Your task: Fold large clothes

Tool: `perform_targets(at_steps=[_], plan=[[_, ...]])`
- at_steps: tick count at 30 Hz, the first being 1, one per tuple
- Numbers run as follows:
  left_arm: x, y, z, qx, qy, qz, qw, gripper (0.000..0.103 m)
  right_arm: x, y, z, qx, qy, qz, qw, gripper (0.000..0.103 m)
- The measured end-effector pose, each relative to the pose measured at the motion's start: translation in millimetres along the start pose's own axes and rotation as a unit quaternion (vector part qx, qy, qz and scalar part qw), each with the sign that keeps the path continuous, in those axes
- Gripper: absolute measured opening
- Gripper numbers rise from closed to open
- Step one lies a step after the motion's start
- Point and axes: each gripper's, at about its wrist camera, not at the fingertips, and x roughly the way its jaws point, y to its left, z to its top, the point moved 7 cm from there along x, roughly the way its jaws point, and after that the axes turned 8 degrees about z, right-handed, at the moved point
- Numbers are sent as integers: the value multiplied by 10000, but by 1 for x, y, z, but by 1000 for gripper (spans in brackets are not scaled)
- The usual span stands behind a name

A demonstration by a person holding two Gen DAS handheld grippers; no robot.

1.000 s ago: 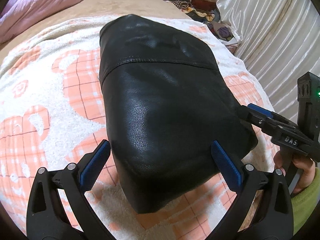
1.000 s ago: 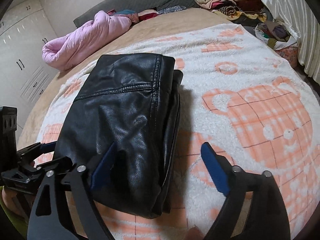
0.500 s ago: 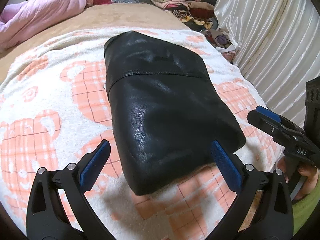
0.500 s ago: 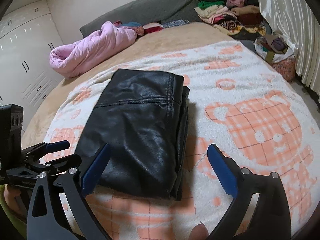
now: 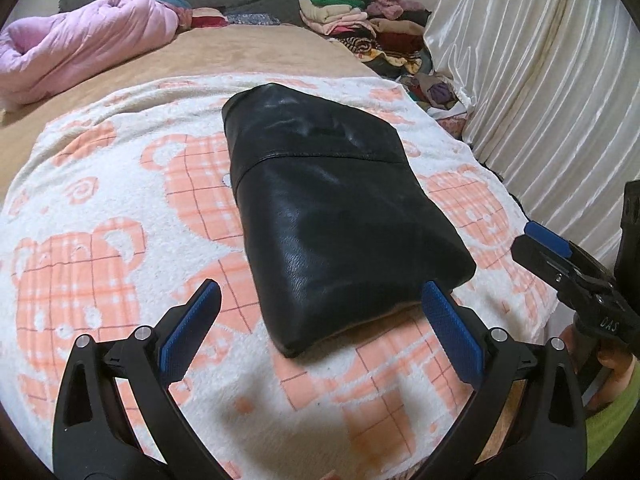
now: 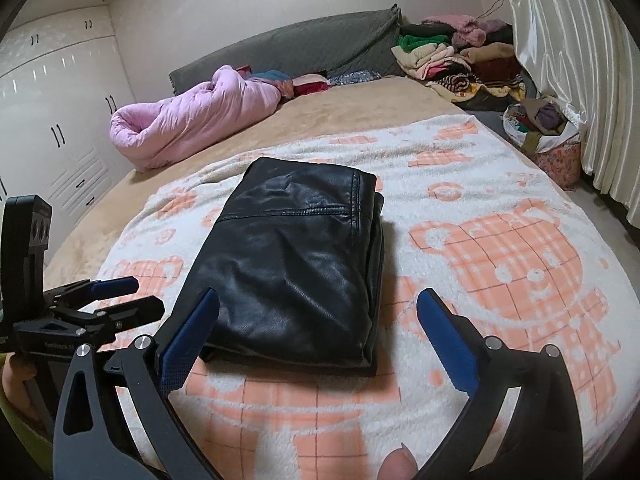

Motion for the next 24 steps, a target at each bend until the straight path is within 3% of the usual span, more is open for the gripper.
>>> perform_targets(at_steps=[8, 14, 24], plan=[[-5, 16, -20, -44, -91, 156, 9998, 94, -10, 18, -24, -282, -180, -28, 9994, 99], [-2, 24, -37, -98, 24, 120, 9999, 94, -11, 20, -45, -484, -260, -458, 9974, 99], [0, 29, -48, -127, -24, 195, 9997, 94, -7, 10, -68, -334, -91, -532, 9980, 99]])
